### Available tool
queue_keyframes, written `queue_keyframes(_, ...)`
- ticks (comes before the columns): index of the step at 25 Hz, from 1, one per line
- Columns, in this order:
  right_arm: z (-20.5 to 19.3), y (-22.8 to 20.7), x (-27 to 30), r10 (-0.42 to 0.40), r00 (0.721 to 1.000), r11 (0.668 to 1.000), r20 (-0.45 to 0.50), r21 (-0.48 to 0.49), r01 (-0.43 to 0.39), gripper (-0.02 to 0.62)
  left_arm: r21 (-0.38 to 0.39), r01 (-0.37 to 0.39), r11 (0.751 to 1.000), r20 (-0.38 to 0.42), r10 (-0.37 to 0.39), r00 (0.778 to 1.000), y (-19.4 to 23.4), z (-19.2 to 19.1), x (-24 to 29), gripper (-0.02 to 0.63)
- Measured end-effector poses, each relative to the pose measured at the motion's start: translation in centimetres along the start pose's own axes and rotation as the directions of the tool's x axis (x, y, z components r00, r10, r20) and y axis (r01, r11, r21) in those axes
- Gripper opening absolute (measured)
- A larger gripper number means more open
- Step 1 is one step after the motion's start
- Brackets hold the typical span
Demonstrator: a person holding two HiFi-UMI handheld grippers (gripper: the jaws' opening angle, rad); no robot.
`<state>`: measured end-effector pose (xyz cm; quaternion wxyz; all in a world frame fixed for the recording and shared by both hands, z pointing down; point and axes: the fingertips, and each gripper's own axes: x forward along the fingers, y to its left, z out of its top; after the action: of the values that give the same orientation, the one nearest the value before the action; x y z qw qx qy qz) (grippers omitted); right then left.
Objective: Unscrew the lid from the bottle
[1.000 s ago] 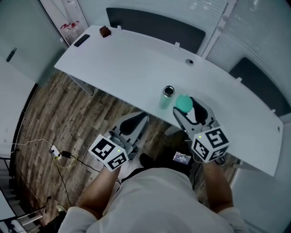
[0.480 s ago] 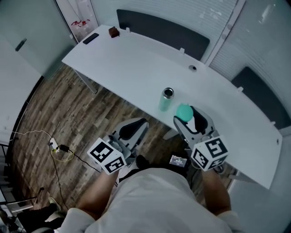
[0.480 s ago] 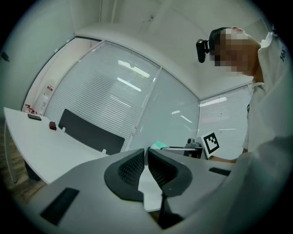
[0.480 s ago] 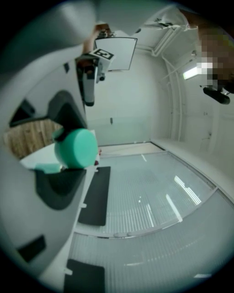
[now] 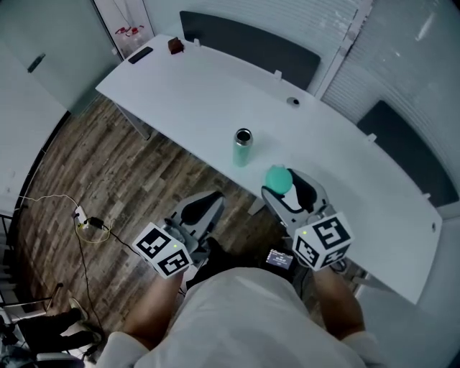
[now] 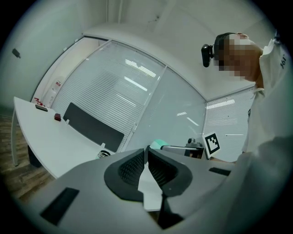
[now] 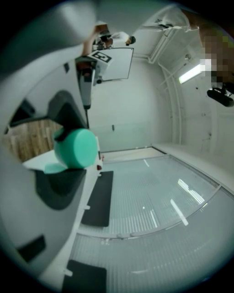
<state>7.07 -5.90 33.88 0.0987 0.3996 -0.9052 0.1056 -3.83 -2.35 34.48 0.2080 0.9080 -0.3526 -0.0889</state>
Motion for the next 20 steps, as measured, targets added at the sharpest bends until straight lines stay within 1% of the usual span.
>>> queue_keyframes(6, -1.1, -0.1, -3.0, 0.04, 0.999, 0.999, -0.003, -0.003, -0.04, 0.29, -0.027, -0.033, 0.999, 0.008, 0.034, 0.999, -2.9, -1.6, -0.3, 0.043)
queue_keyframes(13, -2.4, -0.3, -6.2, 0.1, 0.995, 0.995, -0.013, -0.017, -0.1, 0.29, -0.036, -0.08, 0.996, 0.034, 0.082, 0.996, -6.8, -3.6, -0.8, 0.043)
queue_keyframes(20, -2.9, 1.2, -7.1, 0.138, 0.99, 0.99, -0.018, -0.026, -0.138, 0.29, -0.045, -0.107, 0.993, 0.051, 0.109, 0.993, -8.5, -4.1, -2.8, 0.043)
